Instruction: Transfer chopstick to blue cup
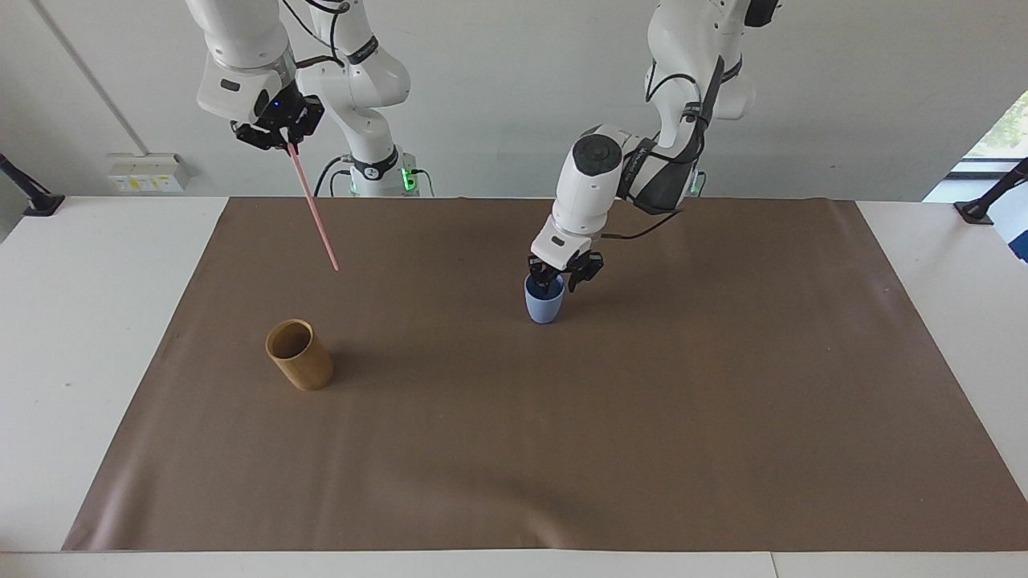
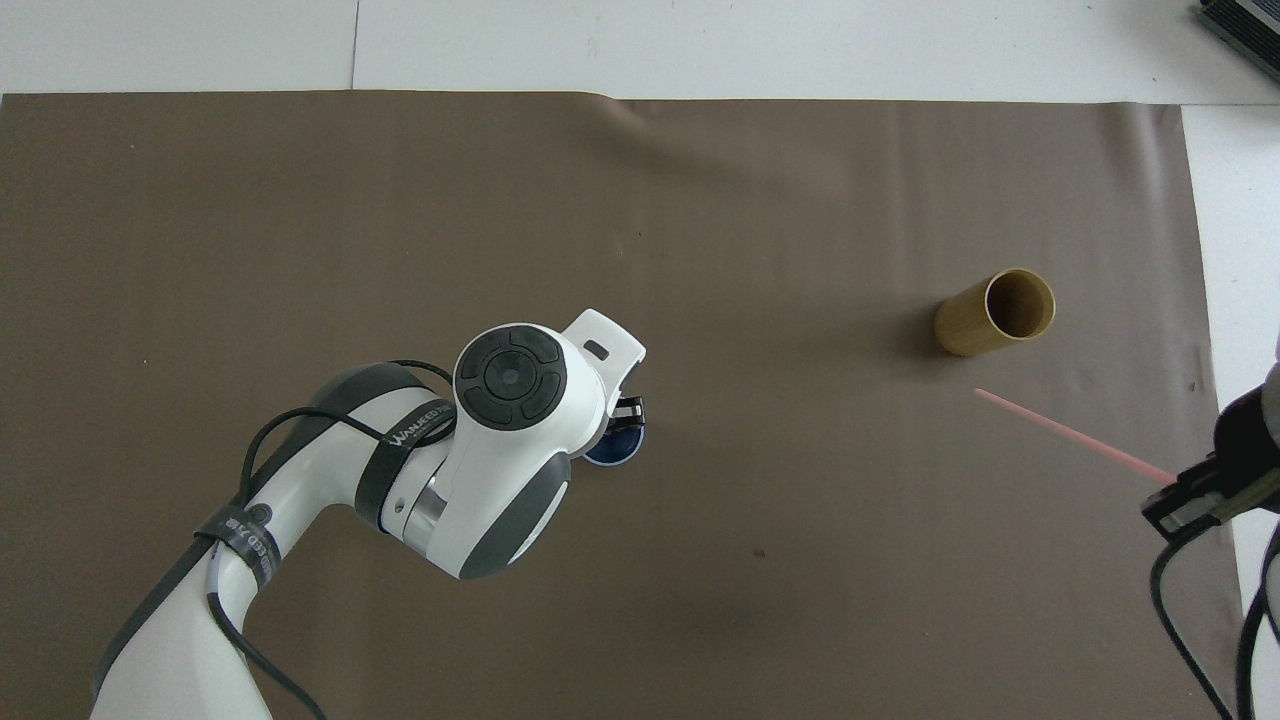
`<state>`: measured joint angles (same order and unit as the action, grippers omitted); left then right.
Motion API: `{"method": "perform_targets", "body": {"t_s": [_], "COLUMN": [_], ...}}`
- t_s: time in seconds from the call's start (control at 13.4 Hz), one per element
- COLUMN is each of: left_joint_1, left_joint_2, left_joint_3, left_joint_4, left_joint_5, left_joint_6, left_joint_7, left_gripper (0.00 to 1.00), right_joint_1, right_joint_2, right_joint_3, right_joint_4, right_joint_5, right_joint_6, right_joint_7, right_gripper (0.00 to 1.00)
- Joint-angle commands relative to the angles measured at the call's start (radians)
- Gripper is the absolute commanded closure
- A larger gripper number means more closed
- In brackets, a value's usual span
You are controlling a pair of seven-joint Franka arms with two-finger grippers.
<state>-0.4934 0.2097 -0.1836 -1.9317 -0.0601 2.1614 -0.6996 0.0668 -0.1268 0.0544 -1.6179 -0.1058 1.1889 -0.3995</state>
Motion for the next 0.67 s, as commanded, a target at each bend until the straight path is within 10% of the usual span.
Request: {"method": "perform_targets", "body": {"t_s": [0.0, 0.6], "left_joint_1": [-0.01, 0.289], "left_joint_2": [-0.056, -0.201], "left_joint_3": [0.023, 0.03], "left_joint_4": [0.04, 0.248], "left_joint_5": [-0.009, 0.052], "left_joint_6": [-0.11, -0.446], "left_joint_7": [-0.003, 0.446], "left_gripper": [0.0, 0.0], "right_joint_1": [0.019, 0.119], "right_joint_2": [-0.02, -0.01], "right_joint_3": [-0.002, -0.002], "right_joint_4": [-0.039, -0.054], "right_joint_5": [0.089, 0.404], "right_joint_6": [-0.014, 0.004], "right_joint_7": [0.137, 0.683], "right_gripper": [1.0, 1.0]}}
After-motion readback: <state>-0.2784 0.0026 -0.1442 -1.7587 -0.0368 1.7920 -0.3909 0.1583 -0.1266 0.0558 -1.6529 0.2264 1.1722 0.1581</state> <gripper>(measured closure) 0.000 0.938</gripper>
